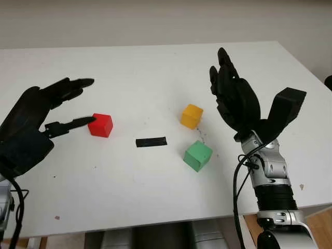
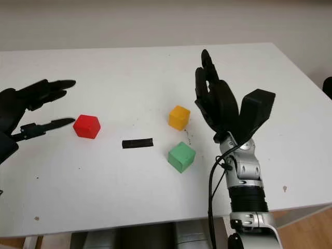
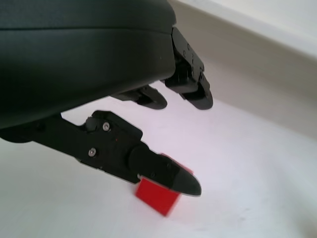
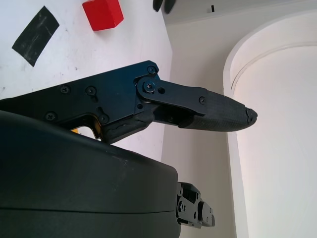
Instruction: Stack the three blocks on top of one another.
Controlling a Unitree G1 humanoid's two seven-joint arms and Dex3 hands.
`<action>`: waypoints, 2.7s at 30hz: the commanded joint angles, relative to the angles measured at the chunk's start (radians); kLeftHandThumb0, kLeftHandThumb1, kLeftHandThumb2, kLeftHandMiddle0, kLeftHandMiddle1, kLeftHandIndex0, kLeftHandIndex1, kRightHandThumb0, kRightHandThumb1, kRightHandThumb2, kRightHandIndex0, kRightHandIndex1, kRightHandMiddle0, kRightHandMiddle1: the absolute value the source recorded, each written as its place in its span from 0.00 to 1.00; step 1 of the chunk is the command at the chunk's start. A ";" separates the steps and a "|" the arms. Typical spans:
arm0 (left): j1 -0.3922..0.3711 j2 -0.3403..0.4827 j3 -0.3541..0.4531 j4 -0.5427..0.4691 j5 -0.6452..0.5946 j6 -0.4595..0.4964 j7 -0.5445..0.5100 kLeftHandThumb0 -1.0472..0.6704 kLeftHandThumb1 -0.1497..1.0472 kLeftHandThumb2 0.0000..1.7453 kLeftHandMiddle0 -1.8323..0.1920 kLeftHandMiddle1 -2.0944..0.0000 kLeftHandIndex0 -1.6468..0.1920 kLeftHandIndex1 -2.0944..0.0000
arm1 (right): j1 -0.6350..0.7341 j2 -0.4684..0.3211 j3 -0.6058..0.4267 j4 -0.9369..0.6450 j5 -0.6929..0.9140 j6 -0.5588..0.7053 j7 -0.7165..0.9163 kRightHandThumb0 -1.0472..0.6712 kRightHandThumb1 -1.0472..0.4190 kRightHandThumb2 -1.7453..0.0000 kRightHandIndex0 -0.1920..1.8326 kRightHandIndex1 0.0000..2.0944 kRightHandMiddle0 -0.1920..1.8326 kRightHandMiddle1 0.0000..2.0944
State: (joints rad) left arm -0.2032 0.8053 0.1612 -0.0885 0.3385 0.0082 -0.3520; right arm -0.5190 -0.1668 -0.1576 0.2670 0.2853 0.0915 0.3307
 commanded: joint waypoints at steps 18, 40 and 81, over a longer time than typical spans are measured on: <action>-0.215 0.068 -0.234 0.228 0.255 -0.153 -0.007 0.29 0.81 0.03 0.77 0.98 0.73 0.96 | 0.012 -0.003 0.002 -0.048 0.002 0.027 -0.020 0.15 0.00 0.60 0.00 0.00 0.00 0.00; -0.226 0.007 -0.294 0.267 0.328 -0.130 0.055 0.33 0.84 0.03 0.73 0.96 0.70 0.96 | 0.024 -0.003 0.000 -0.066 0.004 0.036 -0.034 0.17 0.00 0.59 0.00 0.00 0.00 0.00; -0.261 0.002 -0.424 0.407 0.594 -0.195 0.340 0.33 1.00 0.10 0.76 0.66 0.81 0.10 | 0.039 -0.013 -0.001 -0.091 0.003 0.073 -0.020 0.17 0.00 0.61 0.00 0.00 0.00 0.00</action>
State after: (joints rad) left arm -0.4564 0.8107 -0.2688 0.3286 0.9500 -0.1848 -0.0018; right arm -0.4786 -0.1688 -0.1548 0.1956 0.2838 0.1620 0.3077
